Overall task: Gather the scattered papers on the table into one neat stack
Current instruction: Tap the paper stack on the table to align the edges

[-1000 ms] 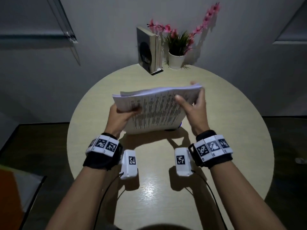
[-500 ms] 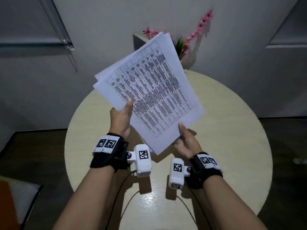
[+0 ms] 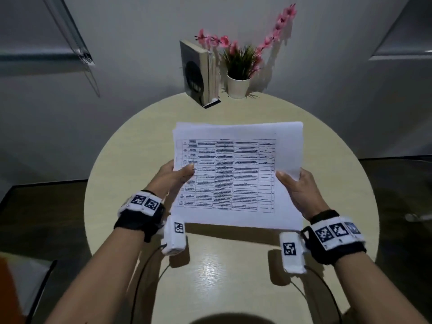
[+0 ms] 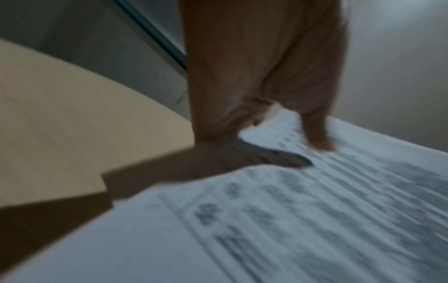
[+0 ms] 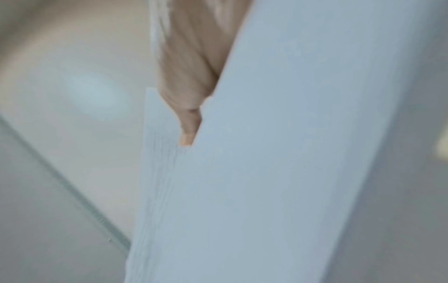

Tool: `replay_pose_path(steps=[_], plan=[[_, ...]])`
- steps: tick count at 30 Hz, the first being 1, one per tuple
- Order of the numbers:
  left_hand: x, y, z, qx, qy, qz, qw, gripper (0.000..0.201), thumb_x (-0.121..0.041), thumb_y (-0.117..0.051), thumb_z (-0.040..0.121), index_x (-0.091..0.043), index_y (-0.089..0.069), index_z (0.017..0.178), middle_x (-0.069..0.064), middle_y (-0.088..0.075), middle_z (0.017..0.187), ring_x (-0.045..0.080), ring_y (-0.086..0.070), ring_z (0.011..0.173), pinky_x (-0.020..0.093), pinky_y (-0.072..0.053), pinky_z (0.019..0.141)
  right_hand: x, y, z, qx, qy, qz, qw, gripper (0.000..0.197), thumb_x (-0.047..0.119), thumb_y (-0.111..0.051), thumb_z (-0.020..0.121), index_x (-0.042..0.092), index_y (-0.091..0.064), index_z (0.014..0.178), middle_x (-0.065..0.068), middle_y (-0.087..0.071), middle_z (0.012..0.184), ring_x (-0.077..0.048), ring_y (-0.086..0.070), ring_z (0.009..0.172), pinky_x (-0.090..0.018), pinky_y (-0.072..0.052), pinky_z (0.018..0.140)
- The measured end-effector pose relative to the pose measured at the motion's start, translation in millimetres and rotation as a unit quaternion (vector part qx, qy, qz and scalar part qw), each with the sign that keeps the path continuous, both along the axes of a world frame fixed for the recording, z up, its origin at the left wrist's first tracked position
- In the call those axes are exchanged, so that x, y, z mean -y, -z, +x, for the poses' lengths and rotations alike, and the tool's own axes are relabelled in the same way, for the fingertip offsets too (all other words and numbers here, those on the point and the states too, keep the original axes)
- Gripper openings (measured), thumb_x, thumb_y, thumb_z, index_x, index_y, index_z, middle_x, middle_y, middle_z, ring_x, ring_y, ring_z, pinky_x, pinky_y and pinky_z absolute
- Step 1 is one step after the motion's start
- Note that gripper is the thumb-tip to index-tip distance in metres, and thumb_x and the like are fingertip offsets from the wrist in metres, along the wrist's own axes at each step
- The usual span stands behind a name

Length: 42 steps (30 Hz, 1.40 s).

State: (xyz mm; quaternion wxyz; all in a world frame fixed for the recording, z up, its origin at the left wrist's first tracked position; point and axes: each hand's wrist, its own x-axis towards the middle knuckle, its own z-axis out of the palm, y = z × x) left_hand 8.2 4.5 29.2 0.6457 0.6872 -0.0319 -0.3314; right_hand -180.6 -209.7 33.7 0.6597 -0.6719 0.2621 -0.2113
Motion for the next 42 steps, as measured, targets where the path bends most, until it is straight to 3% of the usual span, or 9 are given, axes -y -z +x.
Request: replay_pose_path(steps=[3, 10, 17, 23, 27, 30, 32, 35, 42], plan=[[16.6, -15.4, -10.9, 0.153, -0.064, 0.01, 0.986, 0.019, 0.002, -0.047, 0.093, -0.005, -0.057, 0.108, -0.002, -0.065, 0.088, 0.004, -0.068, 0.072, 0.012, -0.054, 0.058, -9.2, -12.8, 9.3, 0.032, 0.044, -0.039, 0.998, 0.016, 0.002, -0.054, 0.091, 0.012, -0.062, 0.1, 0.011, -0.068, 0.085, 0.01, -0.066, 0.069, -0.016, -0.05, 0.07], [22.4, -7.4, -8.2, 0.23, -0.107, -0.037, 0.967, 0.022, -0.008, -0.061, 0.087, -0.004, -0.061, 0.108, 0.005, -0.067, 0.099, 0.019, -0.063, 0.09, 0.03, -0.053, 0.081, -7.0, -4.9, 15.7, 0.062, 0.156, -0.067, 0.984, 0.018, 0.011, -0.065, 0.084, 0.019, -0.057, 0.098, 0.012, -0.063, 0.088, 0.01, -0.063, 0.072, -0.008, -0.051, 0.064], [23.9, 26.1, -16.2, 0.166, -0.071, 0.036, 0.983, 0.016, -0.004, -0.063, 0.085, -0.006, -0.061, 0.1, 0.01, -0.064, 0.097, 0.022, -0.061, 0.093, 0.028, -0.049, 0.076, -25.3, 30.1, 12.6, -0.015, 0.189, 0.06, 0.98, 0.016, 0.019, -0.073, 0.075, 0.022, -0.068, 0.09, -0.01, -0.07, 0.095, -0.03, -0.066, 0.093, -0.049, -0.058, 0.08], [23.3, 5.0, -0.6, 0.221, -0.122, 0.0, 0.968, 0.007, -0.017, -0.062, 0.088, -0.018, -0.062, 0.081, -0.001, -0.063, 0.079, -0.004, -0.06, 0.067, 0.018, -0.049, 0.065, -20.4, 8.1, 14.4, 0.072, 0.206, -0.01, 0.976, 0.035, 0.005, -0.065, 0.083, 0.019, -0.048, 0.11, -0.003, -0.057, 0.103, -0.002, -0.055, 0.084, -0.006, -0.049, 0.064], [11.1, 14.5, -7.0, 0.16, -0.079, 0.003, 0.984, 0.046, -0.009, -0.07, 0.08, -0.001, -0.052, 0.121, 0.005, -0.062, 0.106, 0.009, -0.062, 0.093, 0.028, -0.049, 0.089, -29.5, 13.7, 13.5, 0.03, 0.179, 0.017, 0.983, 0.059, 0.003, -0.066, 0.081, 0.026, -0.035, 0.126, -0.005, -0.048, 0.118, -0.014, -0.051, 0.105, -0.003, -0.049, 0.064], [9.1, 13.1, -8.5, 0.141, -0.055, -0.012, 0.988, 0.025, -0.002, -0.057, 0.089, -0.001, -0.057, 0.113, -0.005, -0.063, 0.087, -0.012, -0.064, 0.064, 0.006, -0.051, 0.058, -32.9, -5.4, 16.7, 0.034, 0.202, -0.043, 0.978, 0.074, 0.003, -0.065, 0.082, 0.024, -0.023, 0.14, -0.003, -0.039, 0.128, -0.012, -0.048, 0.112, -0.01, -0.049, 0.086], [9.5, 8.0, -10.0, 0.127, -0.046, -0.029, 0.99, 0.017, 0.0, -0.051, 0.092, -0.006, -0.057, 0.107, -0.006, -0.061, 0.082, -0.006, -0.065, 0.063, 0.003, -0.047, 0.046, -32.2, -23.6, 23.5, -0.024, 0.231, -0.218, 0.948, 0.075, 0.008, -0.063, 0.083, 0.022, -0.022, 0.144, -0.003, -0.034, 0.143, -0.018, -0.04, 0.128, -0.043, -0.029, 0.116], [9.4, 4.3, -14.7, 0.121, -0.033, -0.045, 0.991, 0.017, 0.002, -0.048, 0.092, -0.006, -0.055, 0.106, -0.005, -0.061, 0.084, -0.005, -0.066, 0.062, 0.003, -0.046, 0.045, -38.7, -48.0, 44.0, -0.237, 0.121, -0.505, 0.821, 0.064, 0.016, -0.052, 0.087, 0.025, -0.026, 0.145, -0.001, -0.019, 0.157, -0.023, -0.012, 0.146, -0.061, 0.005, 0.112], [15.4, 3.7, -3.1, 0.167, 0.023, -0.05, 0.984, 0.028, 0.012, -0.053, 0.085, -0.004, -0.051, 0.107, -0.001, -0.061, 0.091, 0.0, -0.063, 0.081, 0.011, -0.052, 0.071, -102.8, -59.1, 105.6, -0.213, -0.185, -0.641, 0.714, 0.049, 0.005, -0.045, 0.088, 0.02, -0.039, 0.134, -0.007, -0.055, 0.127, -0.029, -0.05, 0.118, -0.046, -0.029, 0.102]])
